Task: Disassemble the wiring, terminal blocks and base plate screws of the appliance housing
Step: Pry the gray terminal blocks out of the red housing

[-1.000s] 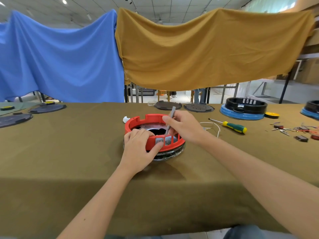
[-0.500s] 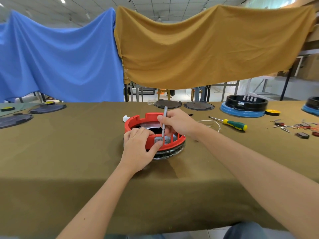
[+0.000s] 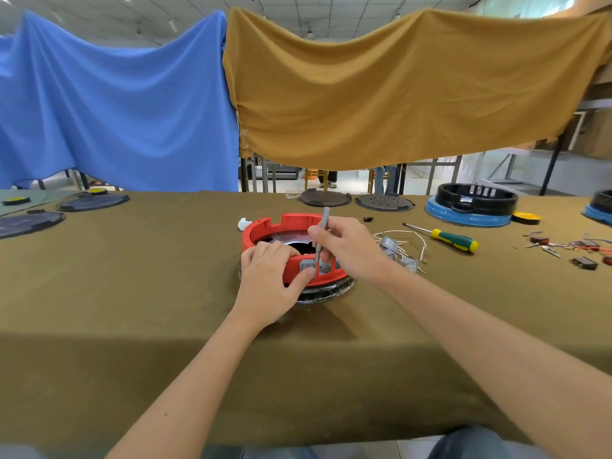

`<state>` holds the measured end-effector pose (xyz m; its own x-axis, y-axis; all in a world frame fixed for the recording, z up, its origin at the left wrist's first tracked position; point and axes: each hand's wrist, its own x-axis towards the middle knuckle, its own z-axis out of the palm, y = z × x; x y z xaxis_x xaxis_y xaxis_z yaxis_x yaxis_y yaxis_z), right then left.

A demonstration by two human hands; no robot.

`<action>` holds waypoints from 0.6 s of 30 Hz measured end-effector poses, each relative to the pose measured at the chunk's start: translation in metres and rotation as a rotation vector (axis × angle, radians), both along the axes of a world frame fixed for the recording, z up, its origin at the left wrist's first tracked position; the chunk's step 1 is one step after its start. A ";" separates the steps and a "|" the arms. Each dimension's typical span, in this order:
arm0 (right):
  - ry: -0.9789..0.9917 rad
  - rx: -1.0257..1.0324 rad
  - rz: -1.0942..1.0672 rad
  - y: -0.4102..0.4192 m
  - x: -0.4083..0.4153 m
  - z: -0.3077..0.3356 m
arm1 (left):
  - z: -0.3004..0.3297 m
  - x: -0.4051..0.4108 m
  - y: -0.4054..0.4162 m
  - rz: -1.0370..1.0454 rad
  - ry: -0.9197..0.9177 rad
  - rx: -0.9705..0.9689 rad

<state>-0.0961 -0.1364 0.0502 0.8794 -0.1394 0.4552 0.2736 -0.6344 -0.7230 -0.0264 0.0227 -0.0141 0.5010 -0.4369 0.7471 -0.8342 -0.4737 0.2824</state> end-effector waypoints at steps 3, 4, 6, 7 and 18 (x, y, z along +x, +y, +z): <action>0.079 -0.023 -0.015 0.002 0.003 0.007 | 0.000 0.001 0.000 0.000 0.005 0.006; 0.101 -0.030 -0.018 0.002 0.004 0.010 | 0.000 0.001 0.000 0.000 0.006 0.006; 0.144 -0.038 -0.020 0.002 0.005 0.016 | 0.000 0.002 0.000 0.000 0.006 0.005; 0.166 -0.046 -0.020 0.003 0.007 0.018 | 0.000 0.001 0.000 0.000 0.009 0.008; -0.012 0.036 0.016 0.012 0.000 0.018 | 0.001 0.000 0.001 0.000 0.004 0.009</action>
